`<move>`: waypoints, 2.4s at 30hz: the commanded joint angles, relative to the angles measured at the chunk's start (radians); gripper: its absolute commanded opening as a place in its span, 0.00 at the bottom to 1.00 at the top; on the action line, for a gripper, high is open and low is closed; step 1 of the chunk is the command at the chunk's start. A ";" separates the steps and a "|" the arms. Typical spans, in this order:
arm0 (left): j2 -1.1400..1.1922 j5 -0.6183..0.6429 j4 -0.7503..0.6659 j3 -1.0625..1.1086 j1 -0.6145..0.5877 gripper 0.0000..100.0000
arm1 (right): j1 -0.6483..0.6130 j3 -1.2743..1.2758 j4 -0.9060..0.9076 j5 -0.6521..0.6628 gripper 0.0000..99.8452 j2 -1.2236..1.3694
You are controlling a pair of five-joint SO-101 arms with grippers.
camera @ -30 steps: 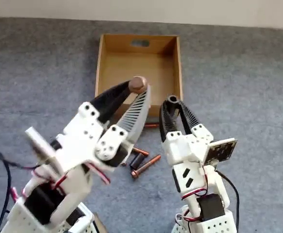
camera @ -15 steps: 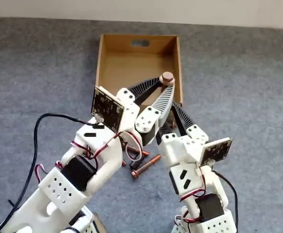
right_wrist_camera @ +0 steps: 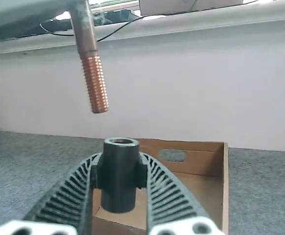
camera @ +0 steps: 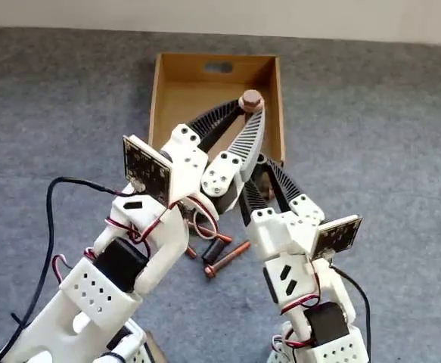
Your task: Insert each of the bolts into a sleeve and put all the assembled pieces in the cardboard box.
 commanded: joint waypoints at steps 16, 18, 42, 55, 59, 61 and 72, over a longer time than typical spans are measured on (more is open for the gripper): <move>0.005 0.008 -0.028 0.013 0.059 0.01 | -0.013 -0.024 -0.016 0.069 0.01 -0.013; 0.035 0.008 -0.031 0.005 0.053 0.01 | -0.013 -0.024 -0.016 0.069 0.01 -0.013; 0.058 0.008 0.440 -0.240 0.044 0.01 | -0.008 -0.022 -0.015 0.071 0.01 -0.013; 0.058 0.002 0.577 -0.252 0.021 0.01 | -0.008 -0.004 -0.019 0.071 0.01 -0.013; 0.050 0.002 0.591 -0.228 -0.030 0.01 | -0.008 -0.002 -0.019 0.071 0.01 -0.013; 0.048 0.002 0.651 -0.234 -0.031 0.01 | -0.008 -0.002 -0.019 0.071 0.01 -0.013; 0.045 0.000 0.790 -0.234 -0.041 0.14 | -0.008 -0.001 -0.019 0.071 0.01 -0.013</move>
